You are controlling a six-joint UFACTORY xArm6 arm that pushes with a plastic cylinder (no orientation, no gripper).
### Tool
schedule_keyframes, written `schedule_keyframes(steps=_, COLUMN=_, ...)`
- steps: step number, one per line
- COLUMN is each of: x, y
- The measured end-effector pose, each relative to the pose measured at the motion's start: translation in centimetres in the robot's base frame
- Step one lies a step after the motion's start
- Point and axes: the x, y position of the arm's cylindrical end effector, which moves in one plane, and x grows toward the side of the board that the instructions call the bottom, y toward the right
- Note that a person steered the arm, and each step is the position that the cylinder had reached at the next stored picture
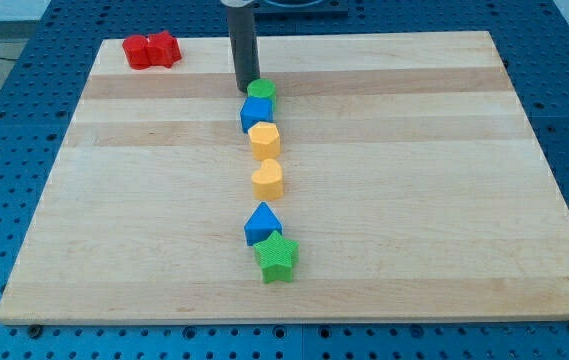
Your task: Move the red star above to the green circle
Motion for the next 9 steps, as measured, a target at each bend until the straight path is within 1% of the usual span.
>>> schedule_keyframes(steps=3, x=3.2, y=-2.7)
schedule_keyframes(steps=6, x=7.1, y=-1.9)
schedule_keyframes(steps=8, x=7.5, y=-1.2)
schedule_keyframes(steps=9, x=7.5, y=-3.1)
